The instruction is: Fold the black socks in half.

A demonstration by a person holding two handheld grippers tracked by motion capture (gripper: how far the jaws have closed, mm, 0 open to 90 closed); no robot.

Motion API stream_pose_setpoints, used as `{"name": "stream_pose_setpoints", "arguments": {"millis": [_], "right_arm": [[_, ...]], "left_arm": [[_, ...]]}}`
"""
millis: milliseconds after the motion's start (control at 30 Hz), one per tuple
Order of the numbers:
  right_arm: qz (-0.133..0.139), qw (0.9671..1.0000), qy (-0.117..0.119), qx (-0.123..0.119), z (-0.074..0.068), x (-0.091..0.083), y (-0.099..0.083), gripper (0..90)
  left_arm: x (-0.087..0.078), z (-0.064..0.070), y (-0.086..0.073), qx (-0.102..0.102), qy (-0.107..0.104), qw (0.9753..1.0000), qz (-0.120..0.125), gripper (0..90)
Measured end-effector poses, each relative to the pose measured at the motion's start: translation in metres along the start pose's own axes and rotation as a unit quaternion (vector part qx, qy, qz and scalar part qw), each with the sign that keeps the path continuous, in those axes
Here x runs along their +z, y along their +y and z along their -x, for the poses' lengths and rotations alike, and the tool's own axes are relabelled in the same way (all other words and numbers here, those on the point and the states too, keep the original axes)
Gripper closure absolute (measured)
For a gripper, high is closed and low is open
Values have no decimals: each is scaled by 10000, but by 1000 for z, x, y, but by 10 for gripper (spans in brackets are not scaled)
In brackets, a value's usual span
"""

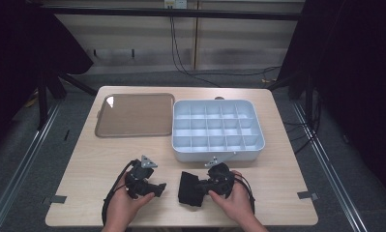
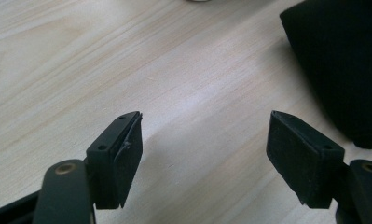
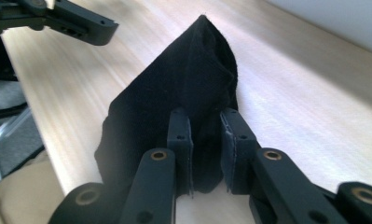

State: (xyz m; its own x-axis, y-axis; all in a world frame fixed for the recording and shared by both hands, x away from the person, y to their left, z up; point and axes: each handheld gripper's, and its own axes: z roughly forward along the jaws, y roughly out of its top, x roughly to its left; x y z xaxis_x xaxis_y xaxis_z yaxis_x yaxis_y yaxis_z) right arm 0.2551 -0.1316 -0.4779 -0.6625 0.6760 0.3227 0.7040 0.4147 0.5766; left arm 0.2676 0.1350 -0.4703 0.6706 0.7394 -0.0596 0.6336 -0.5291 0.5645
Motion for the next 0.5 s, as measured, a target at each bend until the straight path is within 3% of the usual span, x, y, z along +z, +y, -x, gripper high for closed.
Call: {"name": "stream_pose_setpoints", "arguments": {"millis": [67, 100, 233, 333, 500], "right_arm": [[-51, 10000, -17, -2, 1, 0, 1, 736], [56, 9999, -83, 4, 0, 0, 1, 716], [147, 9999, -80, -39, 0, -2, 4, 579], [231, 9996, -135, 72, -2, -5, 6, 488], [310, 9992, -232, 6, -9, -8, 5, 414]], "left_arm": [[1, 0, -1, -14, -30, 10000, -20, 268], [1, 0, -1, -12, -21, 10000, -15, 268], [2, 1, -1, 24, -26, 10000, -54, 268], [2, 2, -1, 29, -29, 10000, -67, 269], [3, 2, -1, 27, -27, 10000, -66, 268]]}}
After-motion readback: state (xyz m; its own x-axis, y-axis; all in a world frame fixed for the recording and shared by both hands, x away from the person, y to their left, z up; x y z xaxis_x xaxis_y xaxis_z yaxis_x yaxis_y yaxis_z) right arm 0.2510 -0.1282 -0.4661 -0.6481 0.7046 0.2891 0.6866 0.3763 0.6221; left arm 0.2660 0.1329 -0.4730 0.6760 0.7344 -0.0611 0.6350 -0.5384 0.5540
